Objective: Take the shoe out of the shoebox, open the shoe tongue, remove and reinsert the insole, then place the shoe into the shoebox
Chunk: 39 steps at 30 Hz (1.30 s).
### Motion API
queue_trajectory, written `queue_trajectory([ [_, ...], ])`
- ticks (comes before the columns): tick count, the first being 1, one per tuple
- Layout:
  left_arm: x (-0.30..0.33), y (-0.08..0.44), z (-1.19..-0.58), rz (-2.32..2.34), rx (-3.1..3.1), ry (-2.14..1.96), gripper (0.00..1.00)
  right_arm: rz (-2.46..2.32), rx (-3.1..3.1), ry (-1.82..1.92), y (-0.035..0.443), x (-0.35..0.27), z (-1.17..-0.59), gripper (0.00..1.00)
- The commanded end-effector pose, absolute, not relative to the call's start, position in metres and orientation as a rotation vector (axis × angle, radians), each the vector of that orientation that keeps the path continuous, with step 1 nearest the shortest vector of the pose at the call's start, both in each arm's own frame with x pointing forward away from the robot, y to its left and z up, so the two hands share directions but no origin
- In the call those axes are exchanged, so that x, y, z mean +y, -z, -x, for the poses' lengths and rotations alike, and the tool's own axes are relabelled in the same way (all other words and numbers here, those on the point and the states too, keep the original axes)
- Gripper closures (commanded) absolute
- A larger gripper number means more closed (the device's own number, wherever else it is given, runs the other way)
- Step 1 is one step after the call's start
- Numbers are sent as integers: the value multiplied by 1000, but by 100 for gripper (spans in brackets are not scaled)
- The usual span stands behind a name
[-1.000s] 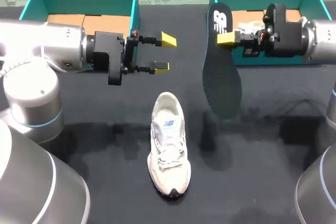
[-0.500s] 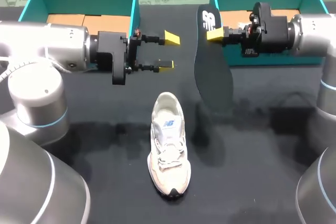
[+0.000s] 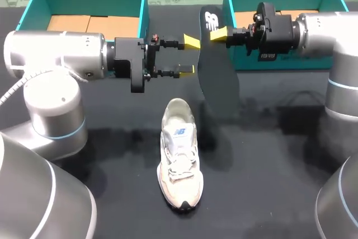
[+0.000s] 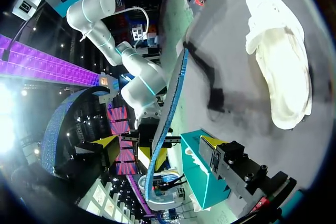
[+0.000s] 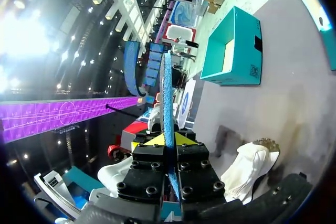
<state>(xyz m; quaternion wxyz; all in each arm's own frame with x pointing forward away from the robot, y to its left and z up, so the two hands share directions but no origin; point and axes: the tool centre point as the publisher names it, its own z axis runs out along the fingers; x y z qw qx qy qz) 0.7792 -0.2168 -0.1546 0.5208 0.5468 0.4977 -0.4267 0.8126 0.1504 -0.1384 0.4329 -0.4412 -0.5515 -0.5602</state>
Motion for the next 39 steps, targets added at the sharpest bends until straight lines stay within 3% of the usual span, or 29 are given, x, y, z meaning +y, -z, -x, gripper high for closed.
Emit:
queue_trajectory([
  [1,-229,160,-787,-1308,1187,1023,0,1110,-1340,1314,145,162,-820,100],
  [5,-233,163,-791,-1299,1202,1034,4,1153,-1291,1264,150,163,-820,100],
  [9,-235,165,-790,-1284,1209,1044,20,1165,-1276,1256,154,166,-821,100],
  [11,-236,167,-790,-1280,1212,1047,24,1167,-1271,1255,154,168,-822,100],
  [12,-236,168,-790,-1275,1218,1047,33,1174,-1269,1243,156,169,-823,100],
  [16,-236,169,-791,-1263,1223,1047,50,1187,-1257,1231,158,172,-826,100],
  [24,-239,169,-790,-1251,1232,1048,56,1184,-1245,1231,160,174,-825,100],
  [39,-241,169,-792,-1250,1248,1041,75,1184,-1233,1238,162,174,-825,100],
])
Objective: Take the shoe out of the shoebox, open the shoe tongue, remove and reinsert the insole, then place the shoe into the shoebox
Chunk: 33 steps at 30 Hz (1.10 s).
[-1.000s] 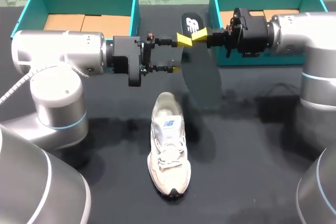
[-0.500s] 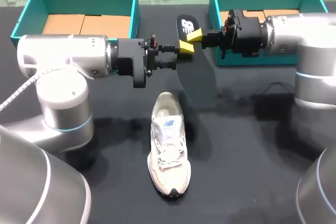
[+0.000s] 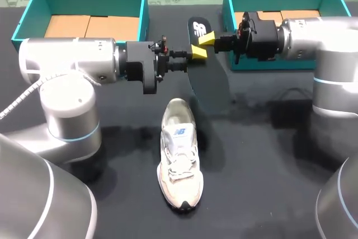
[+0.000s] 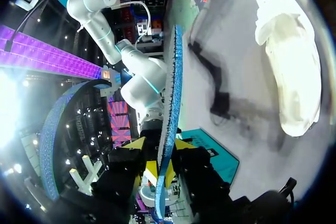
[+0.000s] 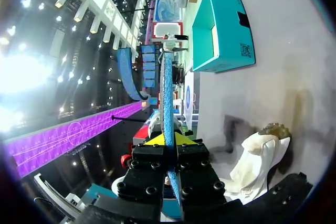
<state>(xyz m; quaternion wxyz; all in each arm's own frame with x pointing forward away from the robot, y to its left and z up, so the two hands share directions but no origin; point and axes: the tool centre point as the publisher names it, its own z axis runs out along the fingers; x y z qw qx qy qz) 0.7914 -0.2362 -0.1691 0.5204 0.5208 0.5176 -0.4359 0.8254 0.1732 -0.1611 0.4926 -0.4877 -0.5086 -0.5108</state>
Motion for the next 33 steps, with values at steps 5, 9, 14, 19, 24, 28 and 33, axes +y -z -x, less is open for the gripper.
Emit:
queue_trajectory([
  [5,-241,170,-792,-1249,1253,1041,87,1183,-1232,1237,162,174,-826,100],
  [9,-242,170,-792,-1249,1253,1042,95,1186,-1229,1237,163,174,-827,100],
  [14,-243,171,-792,-1249,1256,1040,100,1187,-1225,1244,163,174,-827,100],
  [19,-235,167,-788,-1268,1266,1018,100,1189,-1225,1282,162,165,-823,0],
  [24,-210,165,-791,-1268,1313,1006,100,1192,-1233,1312,159,150,-814,0],
  [28,-188,164,-792,-1251,1363,1042,100,1190,-1250,1327,157,139,-808,0],
  [33,-169,162,-791,-1197,1443,1143,100,1183,-1267,1331,157,128,-800,0],
])
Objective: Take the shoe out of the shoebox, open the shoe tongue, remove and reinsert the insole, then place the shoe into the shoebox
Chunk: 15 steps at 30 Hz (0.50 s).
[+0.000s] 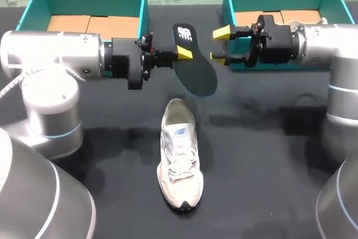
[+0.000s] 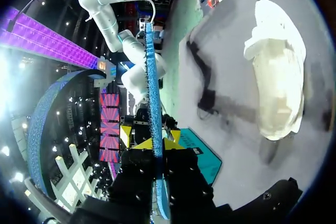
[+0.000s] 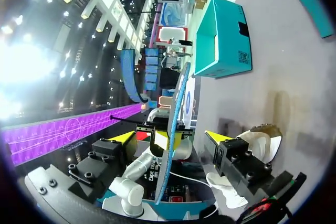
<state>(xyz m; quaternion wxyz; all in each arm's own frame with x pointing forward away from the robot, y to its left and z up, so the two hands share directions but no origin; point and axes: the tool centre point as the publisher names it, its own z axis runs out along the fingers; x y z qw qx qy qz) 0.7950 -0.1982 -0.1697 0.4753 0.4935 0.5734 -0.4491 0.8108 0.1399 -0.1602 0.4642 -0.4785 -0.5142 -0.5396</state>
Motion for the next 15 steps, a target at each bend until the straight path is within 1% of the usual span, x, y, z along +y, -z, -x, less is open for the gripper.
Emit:
queue_trajectory([
  [1,-165,162,-791,-1167,1476,1158,100,1183,-1268,1333,158,126,-799,0],
  [6,-152,156,-792,-1008,1627,1351,100,1178,-1268,1339,158,123,-797,0],
  [7,-152,151,-790,-1109,1631,1230,100,1178,-1268,1339,158,123,-797,0],
  [15,-152,151,-790,-1109,1631,1230,100,1178,-1268,1339,158,123,-797,0],
])
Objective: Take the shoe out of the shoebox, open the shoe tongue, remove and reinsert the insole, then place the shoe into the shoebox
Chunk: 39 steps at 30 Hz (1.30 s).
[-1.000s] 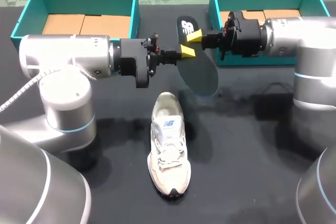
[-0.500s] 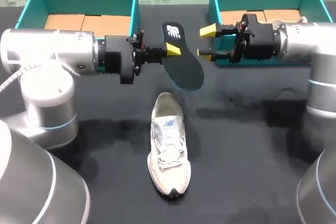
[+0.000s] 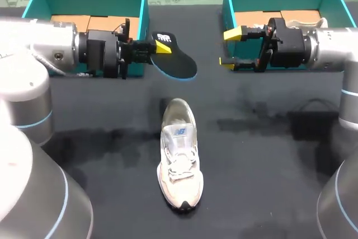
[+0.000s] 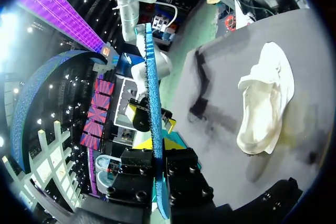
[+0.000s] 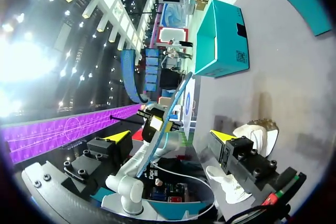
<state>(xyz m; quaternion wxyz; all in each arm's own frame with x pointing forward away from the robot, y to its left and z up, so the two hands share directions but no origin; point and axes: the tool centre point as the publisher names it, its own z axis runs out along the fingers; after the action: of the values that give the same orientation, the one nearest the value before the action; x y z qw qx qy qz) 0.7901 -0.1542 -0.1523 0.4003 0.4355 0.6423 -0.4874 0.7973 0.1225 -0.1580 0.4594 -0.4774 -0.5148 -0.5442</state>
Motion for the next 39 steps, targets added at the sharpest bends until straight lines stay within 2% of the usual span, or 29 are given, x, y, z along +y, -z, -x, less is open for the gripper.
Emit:
queue_trajectory([
  [1,-152,151,-790,-1109,1631,1230,100,1178,-1268,1339,158,123,-797,0],
  [5,-150,149,-789,-1017,1725,1392,100,1178,-1268,1339,158,123,-797,0],
  [17,-115,132,-784,-103,2328,2139,100,1161,-1342,1313,154,92,-769,0],
  [30,-115,132,-784,-103,2328,2139,100,1177,-1314,1295,154,86,-763,0],
  [39,-117,134,-788,853,2449,2435,100,1166,-1363,1268,152,88,-759,0],
])
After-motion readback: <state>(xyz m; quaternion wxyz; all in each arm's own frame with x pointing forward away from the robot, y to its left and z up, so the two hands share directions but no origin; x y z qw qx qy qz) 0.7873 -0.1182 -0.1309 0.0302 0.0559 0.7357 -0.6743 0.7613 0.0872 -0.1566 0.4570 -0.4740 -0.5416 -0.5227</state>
